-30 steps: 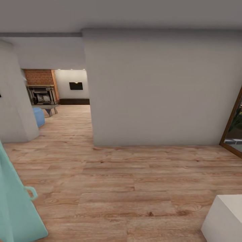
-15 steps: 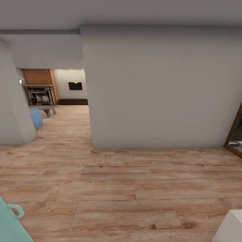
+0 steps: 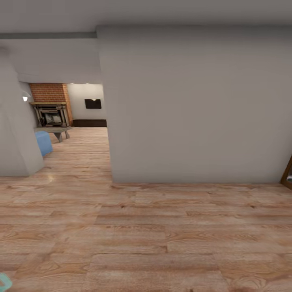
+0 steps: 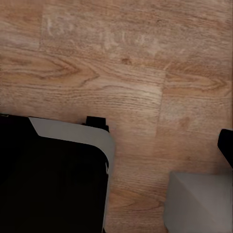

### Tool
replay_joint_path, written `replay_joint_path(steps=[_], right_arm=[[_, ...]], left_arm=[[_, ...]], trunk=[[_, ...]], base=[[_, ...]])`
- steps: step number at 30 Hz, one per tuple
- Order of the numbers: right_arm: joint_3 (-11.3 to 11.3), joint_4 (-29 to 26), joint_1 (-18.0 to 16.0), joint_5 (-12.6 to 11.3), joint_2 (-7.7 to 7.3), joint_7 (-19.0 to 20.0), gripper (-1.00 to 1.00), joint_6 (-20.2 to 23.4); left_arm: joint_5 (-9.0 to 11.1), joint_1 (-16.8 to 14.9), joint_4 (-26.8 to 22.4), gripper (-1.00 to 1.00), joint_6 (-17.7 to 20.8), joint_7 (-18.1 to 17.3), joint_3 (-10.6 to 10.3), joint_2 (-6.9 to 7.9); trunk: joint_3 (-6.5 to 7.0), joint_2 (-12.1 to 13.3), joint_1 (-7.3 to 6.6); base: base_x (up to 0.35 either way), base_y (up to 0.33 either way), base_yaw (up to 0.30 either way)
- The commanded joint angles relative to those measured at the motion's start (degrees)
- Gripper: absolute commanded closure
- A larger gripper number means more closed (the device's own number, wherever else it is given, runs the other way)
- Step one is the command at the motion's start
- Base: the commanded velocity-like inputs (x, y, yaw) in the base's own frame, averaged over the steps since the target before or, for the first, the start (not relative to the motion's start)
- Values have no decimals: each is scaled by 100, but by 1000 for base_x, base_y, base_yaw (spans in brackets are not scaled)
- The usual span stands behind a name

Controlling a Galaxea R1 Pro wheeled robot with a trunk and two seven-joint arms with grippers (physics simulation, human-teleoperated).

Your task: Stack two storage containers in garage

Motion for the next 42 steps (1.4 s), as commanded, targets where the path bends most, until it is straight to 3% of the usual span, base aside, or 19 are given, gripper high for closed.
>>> replay_joint_path(steps=[1,28,42], right_arm=[[49,17,-7,-56,0,-3,-100,-36],[46,17,-7,-75,-16,-1,-100,-28],[66,17,-7,-60,-50,-2,-100,-26]], left_arm=[[32,-5,2,-100,-2,-1,-13,0],[32,-5,2,-100,-12,-1,-13,0],[32,-5,2,-100,-12,0,-13,-3]], trunk=[[-8,-5,4],[-8,-5,4],[-8,-5,4]], base=[[322,0,214],[322,0,262],[322,0,45]])
